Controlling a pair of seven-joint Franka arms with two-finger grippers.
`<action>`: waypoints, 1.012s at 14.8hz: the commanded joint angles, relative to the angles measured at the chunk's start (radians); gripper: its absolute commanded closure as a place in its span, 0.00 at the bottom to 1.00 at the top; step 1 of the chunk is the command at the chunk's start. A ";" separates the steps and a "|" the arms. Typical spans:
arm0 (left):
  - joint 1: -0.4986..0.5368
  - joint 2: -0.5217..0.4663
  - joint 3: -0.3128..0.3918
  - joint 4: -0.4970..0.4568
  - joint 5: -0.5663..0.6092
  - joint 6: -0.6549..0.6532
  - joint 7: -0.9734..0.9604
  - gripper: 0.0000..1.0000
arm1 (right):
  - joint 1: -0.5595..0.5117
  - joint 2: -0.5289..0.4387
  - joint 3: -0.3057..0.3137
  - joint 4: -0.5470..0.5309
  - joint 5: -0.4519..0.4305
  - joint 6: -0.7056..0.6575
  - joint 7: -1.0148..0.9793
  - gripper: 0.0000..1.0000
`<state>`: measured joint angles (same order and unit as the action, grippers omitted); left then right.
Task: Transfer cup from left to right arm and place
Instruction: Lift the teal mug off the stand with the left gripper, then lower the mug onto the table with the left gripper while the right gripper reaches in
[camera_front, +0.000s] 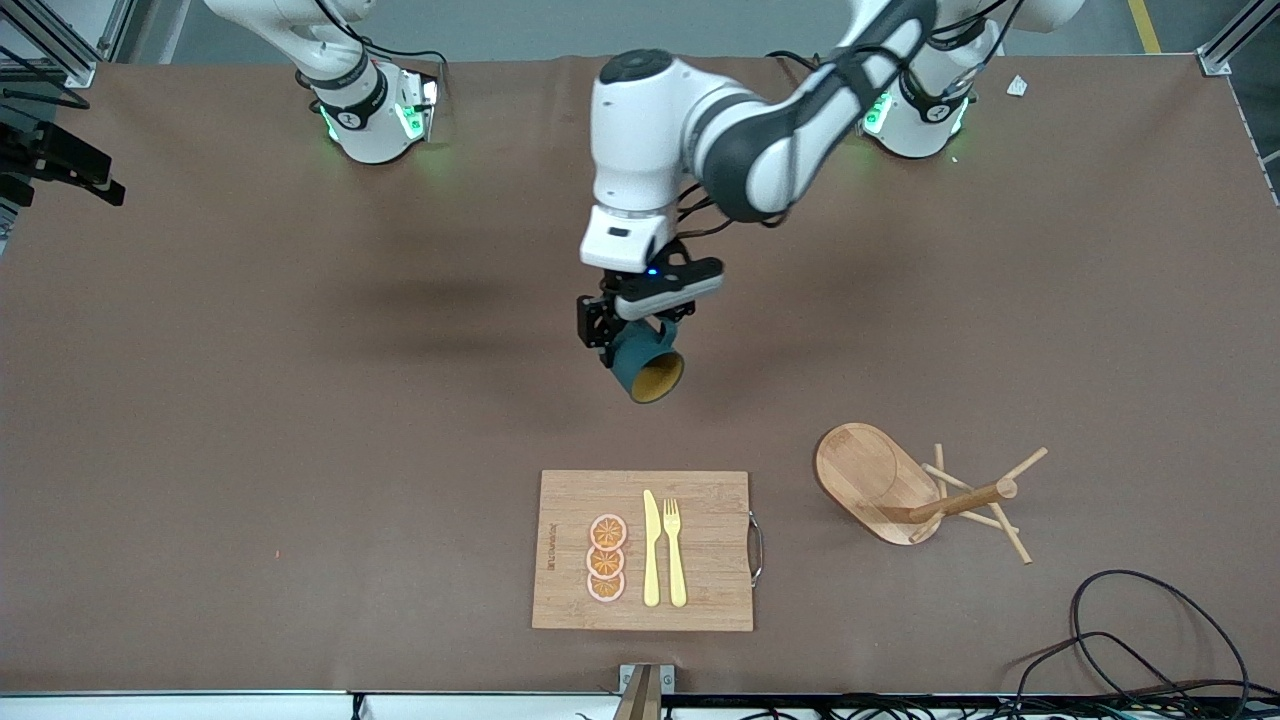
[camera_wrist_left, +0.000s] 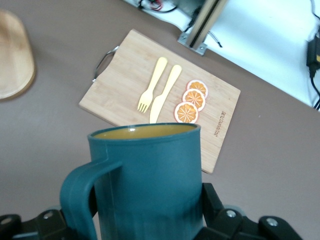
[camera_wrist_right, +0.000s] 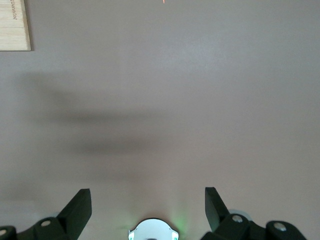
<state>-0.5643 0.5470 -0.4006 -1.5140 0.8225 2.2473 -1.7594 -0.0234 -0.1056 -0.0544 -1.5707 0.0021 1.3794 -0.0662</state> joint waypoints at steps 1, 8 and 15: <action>-0.094 0.102 0.016 0.018 0.258 0.011 -0.150 0.62 | -0.016 0.009 0.008 -0.002 -0.002 0.001 0.014 0.00; -0.250 0.321 0.055 0.063 0.768 -0.083 -0.365 0.66 | -0.018 0.018 0.007 -0.002 0.001 0.010 0.005 0.00; -0.466 0.448 0.264 0.115 0.840 -0.127 -0.482 0.65 | -0.056 0.061 0.005 0.001 0.010 0.038 0.002 0.00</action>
<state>-0.9920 0.9599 -0.1664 -1.4441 1.6480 2.1288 -2.2289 -0.0626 -0.0418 -0.0598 -1.5706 0.0027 1.4132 -0.0662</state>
